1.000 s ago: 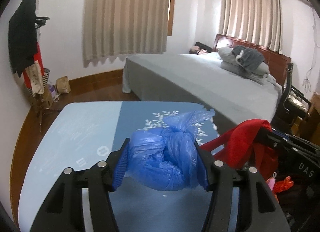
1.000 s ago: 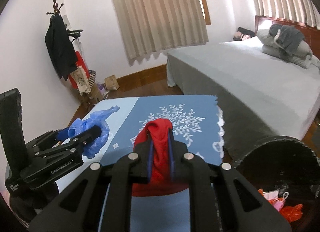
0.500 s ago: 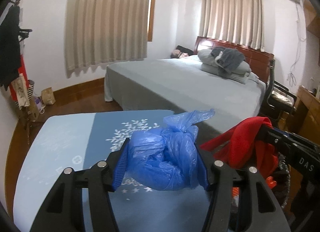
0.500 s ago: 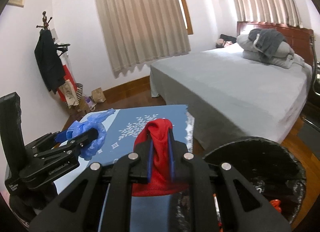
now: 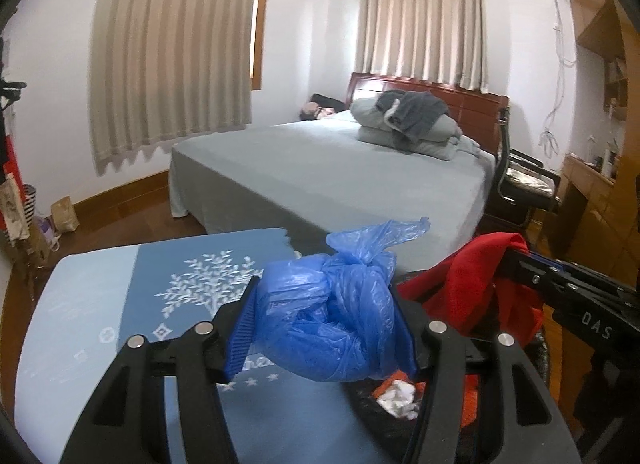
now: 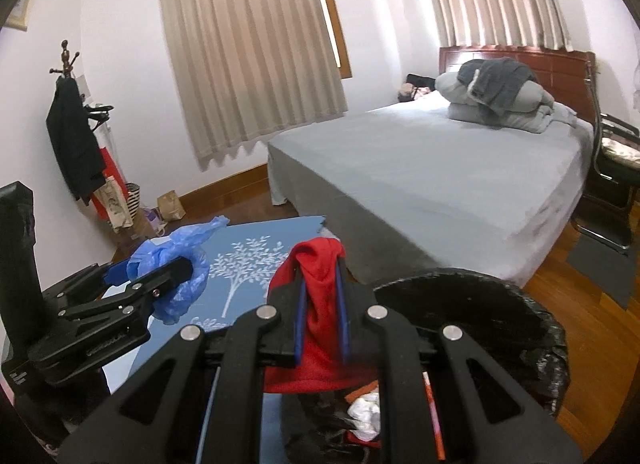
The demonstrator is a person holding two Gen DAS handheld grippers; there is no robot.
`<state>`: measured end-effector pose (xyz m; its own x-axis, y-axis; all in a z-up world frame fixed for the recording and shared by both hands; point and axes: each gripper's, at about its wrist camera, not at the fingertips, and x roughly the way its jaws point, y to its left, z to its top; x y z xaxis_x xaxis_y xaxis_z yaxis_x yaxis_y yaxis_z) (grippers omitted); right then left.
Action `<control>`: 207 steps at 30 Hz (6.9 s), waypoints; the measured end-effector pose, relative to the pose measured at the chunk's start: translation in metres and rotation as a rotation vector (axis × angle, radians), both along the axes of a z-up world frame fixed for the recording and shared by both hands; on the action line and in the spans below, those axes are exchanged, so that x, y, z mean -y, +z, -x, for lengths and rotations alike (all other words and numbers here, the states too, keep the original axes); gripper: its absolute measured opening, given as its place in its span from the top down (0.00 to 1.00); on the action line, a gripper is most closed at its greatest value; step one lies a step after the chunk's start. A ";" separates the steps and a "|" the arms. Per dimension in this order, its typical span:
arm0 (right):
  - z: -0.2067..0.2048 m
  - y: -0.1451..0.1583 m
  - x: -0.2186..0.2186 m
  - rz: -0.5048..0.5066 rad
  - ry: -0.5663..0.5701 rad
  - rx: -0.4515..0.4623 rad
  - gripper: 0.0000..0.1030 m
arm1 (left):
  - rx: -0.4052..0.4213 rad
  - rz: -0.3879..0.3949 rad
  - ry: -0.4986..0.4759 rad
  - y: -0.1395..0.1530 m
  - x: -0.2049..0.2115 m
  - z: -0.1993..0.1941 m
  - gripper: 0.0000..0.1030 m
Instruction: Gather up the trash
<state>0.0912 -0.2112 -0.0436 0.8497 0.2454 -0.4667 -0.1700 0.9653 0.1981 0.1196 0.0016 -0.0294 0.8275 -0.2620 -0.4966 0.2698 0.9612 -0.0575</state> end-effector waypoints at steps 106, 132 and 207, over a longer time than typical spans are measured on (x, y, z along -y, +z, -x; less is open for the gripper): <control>0.060 0.016 0.063 0.042 -0.159 -0.077 0.05 | -0.016 -0.020 -0.081 0.012 0.034 0.033 0.06; 0.099 0.052 0.020 0.073 -0.086 -0.005 0.05 | 0.090 0.001 -0.020 0.057 -0.009 0.102 0.06; 0.098 0.050 0.013 0.075 -0.082 -0.009 0.05 | 0.094 0.001 -0.015 0.059 -0.008 0.103 0.06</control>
